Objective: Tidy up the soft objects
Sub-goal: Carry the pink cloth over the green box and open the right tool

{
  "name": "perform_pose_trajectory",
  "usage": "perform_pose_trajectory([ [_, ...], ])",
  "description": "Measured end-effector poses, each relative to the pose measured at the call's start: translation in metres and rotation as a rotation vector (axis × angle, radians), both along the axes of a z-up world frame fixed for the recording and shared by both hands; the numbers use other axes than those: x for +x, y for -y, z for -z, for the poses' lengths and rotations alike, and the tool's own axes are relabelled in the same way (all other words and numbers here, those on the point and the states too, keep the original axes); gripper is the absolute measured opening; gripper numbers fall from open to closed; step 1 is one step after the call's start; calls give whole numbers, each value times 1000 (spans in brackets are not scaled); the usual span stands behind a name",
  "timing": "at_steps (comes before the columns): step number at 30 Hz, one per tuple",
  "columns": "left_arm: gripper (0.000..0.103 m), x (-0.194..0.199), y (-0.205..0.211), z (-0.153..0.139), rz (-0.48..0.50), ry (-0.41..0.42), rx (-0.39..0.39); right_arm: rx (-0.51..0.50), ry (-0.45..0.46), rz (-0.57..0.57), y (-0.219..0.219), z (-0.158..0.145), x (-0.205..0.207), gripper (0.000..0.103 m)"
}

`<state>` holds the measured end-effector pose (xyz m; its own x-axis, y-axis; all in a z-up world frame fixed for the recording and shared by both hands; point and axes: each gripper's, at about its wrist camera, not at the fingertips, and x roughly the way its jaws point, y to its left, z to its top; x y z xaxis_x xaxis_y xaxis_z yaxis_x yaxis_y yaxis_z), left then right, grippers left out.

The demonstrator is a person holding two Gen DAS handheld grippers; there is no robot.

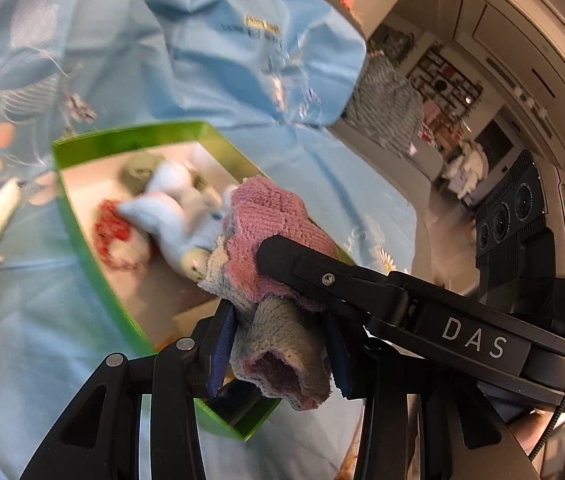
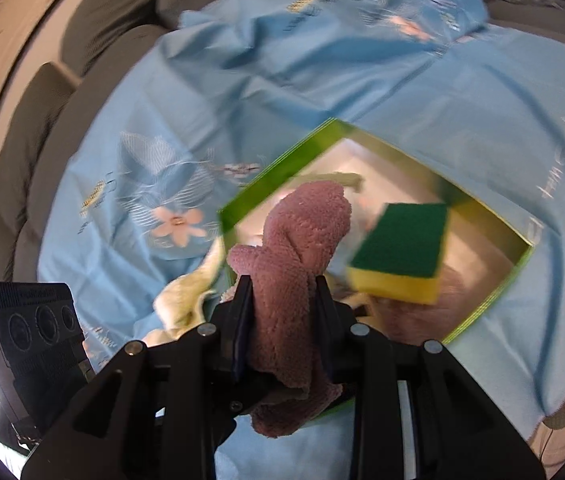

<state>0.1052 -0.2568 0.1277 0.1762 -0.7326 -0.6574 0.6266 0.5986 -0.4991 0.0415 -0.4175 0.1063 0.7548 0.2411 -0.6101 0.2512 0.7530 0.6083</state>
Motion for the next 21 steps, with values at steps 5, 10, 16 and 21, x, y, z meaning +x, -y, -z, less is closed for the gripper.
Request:
perform_pose_trajectory([
  [5, 42, 4, 16, 15, 6, -46, 32, 13, -65, 53, 15, 18, 2, 30],
  [10, 42, 11, 19, 20, -3, -57, 65, 4, -101, 85, 20, 26, 10, 30],
  [16, 42, 15, 22, 23, -20, -36, 113, -5, -118, 122, 22, 30, 15, 29],
  [21, 42, 11, 18, 22, -52, -18, 146, -26, -120, 130, 21, 31, 15, 30],
])
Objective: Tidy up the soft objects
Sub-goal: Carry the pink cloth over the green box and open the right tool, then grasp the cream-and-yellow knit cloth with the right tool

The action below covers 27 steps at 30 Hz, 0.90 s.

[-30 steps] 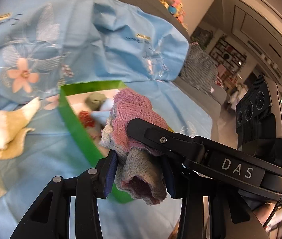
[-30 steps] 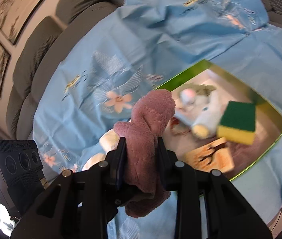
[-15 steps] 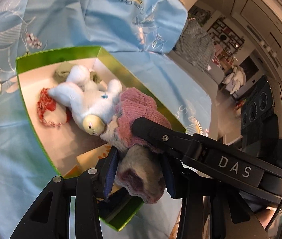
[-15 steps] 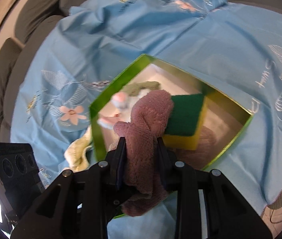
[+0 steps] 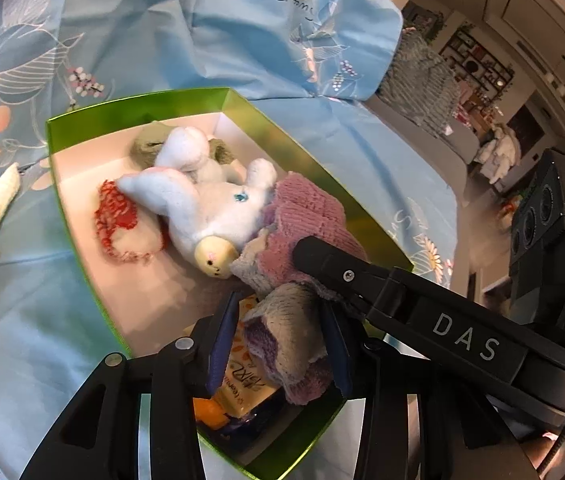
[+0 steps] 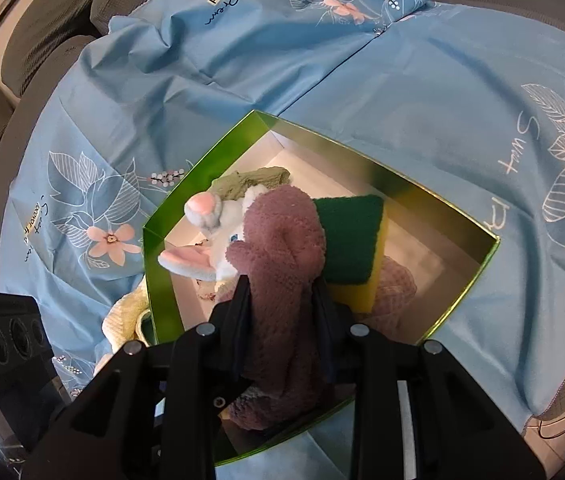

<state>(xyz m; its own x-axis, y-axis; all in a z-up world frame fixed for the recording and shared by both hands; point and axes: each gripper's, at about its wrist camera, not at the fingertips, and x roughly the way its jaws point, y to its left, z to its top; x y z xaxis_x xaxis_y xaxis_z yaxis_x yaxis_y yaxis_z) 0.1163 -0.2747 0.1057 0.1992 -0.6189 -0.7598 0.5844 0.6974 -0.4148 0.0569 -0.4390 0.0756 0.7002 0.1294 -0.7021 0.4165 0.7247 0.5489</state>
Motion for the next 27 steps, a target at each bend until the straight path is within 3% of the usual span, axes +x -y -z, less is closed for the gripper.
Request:
perform_pose_trajectory([
  [2, 43, -2, -3, -3, -12, 2, 4, -20, 4, -4, -2, -2, -1, 39],
  [4, 52, -3, -7, -7, -19, 20, 6, -51, 25, 2, -4, -7, -5, 53],
  [5, 63, -4, -8, -8, -22, 30, 10, -71, 45, 12, -5, -12, -8, 60],
  [6, 67, -6, -11, -11, -32, 42, 15, -85, 62, 19, -6, -15, -11, 62],
  [9, 69, -7, -23, -22, -65, 57, 4, -90, 137, 20, -8, -24, -20, 72],
  [11, 70, -9, -34, -30, -90, 57, -4, -73, 177, 16, -8, -27, -23, 83],
  [15, 81, -19, -68, -42, -163, 85, -14, -85, 239, -2, -16, -34, -27, 88],
  [19, 82, -32, -122, -43, -279, 95, 3, -74, 306, -43, -28, -42, -36, 95],
  [23, 82, -53, -194, -23, -454, 85, 48, -79, 327, -145, -61, -54, -38, 100],
  [27, 82, -76, -260, 11, -602, -1, 78, -83, 294, -255, -103, -57, -34, 102],
])
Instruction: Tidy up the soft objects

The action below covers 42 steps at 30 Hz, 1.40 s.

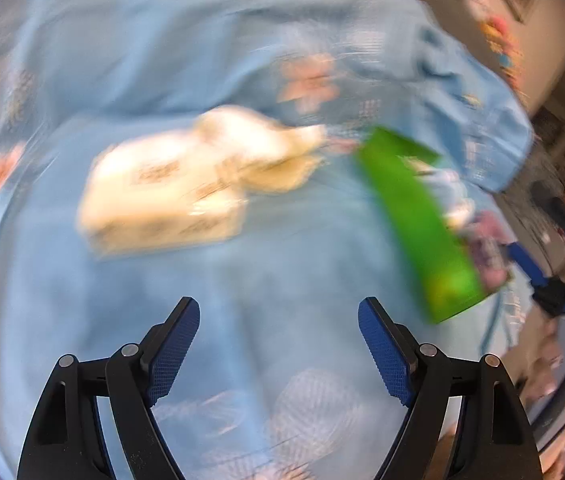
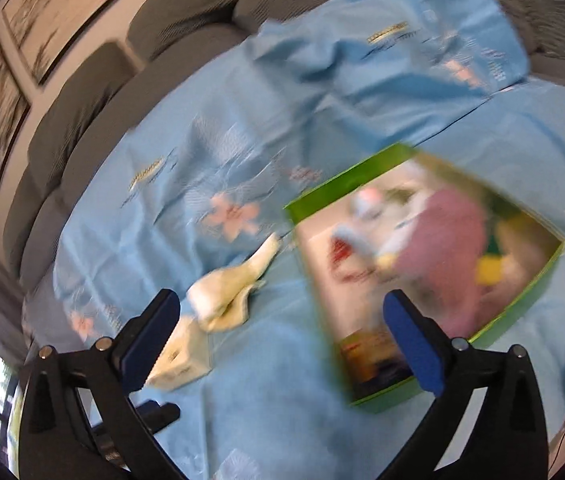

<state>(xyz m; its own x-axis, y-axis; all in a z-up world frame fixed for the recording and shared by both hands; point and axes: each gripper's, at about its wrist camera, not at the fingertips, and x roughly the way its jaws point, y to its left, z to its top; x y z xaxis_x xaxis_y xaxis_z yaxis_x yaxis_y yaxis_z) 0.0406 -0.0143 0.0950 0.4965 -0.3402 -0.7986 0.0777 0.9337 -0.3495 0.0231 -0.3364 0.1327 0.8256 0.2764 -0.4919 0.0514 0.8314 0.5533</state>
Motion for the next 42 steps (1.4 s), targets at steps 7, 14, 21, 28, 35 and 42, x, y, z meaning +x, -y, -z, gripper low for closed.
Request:
perform_pose_trajectory([
  [7, 82, -31, -83, 39, -214, -111, -46, -67, -132, -168, -90, 10, 53, 101],
  [14, 82, -36, -99, 38, -260, -101, -87, -231, -270, -215, -172, 31, 155, 101],
  [21, 82, -41, -111, 38, -263, -99, -62, -314, -447, -219, -197, 92, 216, 85],
  [28, 82, -44, -118, 43, -285, -115, -56, -288, -424, -211, -180, 95, 210, 19],
  [35, 82, -55, -114, 32, -275, -84, -59, -255, -212, -213, -148, 2, 141, 19],
  [42, 82, -69, -114, 26, -291, -74, -63, -225, -71, -398, -149, -39, 29, 23],
])
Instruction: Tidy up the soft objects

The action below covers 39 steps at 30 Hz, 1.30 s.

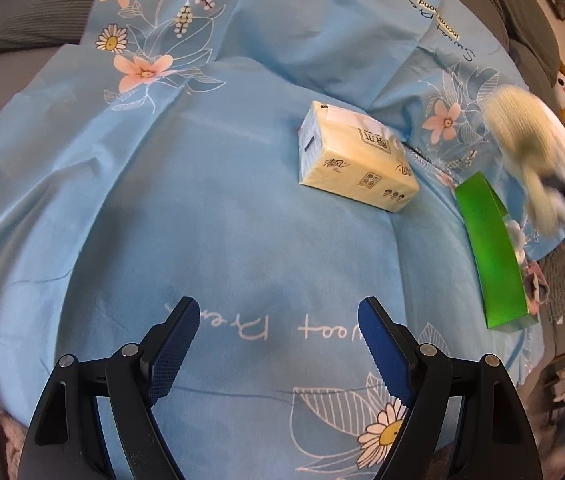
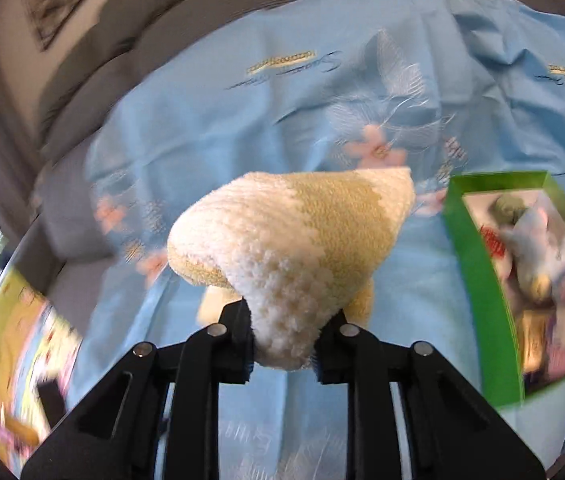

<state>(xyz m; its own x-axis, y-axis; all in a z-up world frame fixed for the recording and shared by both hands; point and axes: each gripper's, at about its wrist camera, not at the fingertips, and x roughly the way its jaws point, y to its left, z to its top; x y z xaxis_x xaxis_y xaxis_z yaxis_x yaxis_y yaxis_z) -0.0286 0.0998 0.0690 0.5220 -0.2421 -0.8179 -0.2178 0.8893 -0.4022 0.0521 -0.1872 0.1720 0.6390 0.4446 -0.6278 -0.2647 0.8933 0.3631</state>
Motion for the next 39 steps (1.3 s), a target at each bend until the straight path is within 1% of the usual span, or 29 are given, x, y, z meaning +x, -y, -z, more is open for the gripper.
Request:
perform_pose_trajectory([
  [1, 82, -2, -1, 0, -3, 0, 1, 13, -16, -12, -2, 6, -14, 23],
  [2, 82, -4, -1, 1, -6, -3, 0, 6, -51, -19, -5, 19, -28, 23],
  [4, 82, -8, -3, 2, -12, -10, -6, -47, -109, -26, -14, 47, -43, 23],
  [5, 82, -11, -5, 3, -15, -12, -6, -92, -148, -28, -21, 67, -52, 23],
  [6, 82, -12, -5, 3, -17, -14, -2, -115, -189, -40, -26, 84, -55, 24],
  [7, 82, -15, -6, 4, -22, -19, 6, -136, -248, -54, -31, 104, -57, 25],
  [8, 82, -17, -6, 4, -24, -21, 9, -151, -320, -56, -35, 125, -57, 25],
  [9, 82, -19, -7, 5, -25, -23, 10, -147, -355, -53, -37, 139, -57, 27],
  [10, 82, -20, -7, 6, -26, -25, 10, -133, -314, -47, -36, 140, -59, 33],
  [11, 82, -22, -7, 6, -26, -28, 11, -125, -284, -50, -37, 136, -62, 49],
  [12, 82, -22, -6, 7, -25, -31, 12, -112, -298, -58, -38, 135, -61, 59],
  [13, 82, -23, -5, 7, -23, -33, 15, -82, -320, -68, -38, 134, -60, 74],
  [14, 82, -24, -4, 7, -21, -34, 17, -47, -331, -75, -36, 130, -61, 80],
  [16, 82, -25, -1, 6, -12, -32, 16, -32, -319, -69, -34, 124, -70, 82],
  [19, 82, -25, 5, 5, 2, -25, 8, -63, -315, -52, -26, 117, -73, 82],
  [22, 82, -23, 14, 2, 27, -14, -13, -32, -304, -29, -9, 110, -85, 83],
  [24, 82, -22, 23, 1, 49, -10, -24, -21, -284, 7, 1, 102, -85, 87],
  [27, 82, -18, 37, -1, 91, -10, -65, 7, -265, 35, 16, 96, -82, 87],
  [28, 82, -16, 44, -2, 114, -9, -91, 42, -274, 34, 21, 96, -78, 88],
  [31, 82, -12, 60, -4, 165, 0, -114, 103, -285, 21, 24, 97, -69, 95],
  [34, 82, -7, 75, -2, 196, -8, -104, 97, -278, 1, 16, 97, -59, 96],
  [39, 82, 6, 94, 16, 230, -55, -134, 103, -306, -58, 7, 107, -32, 96],
])
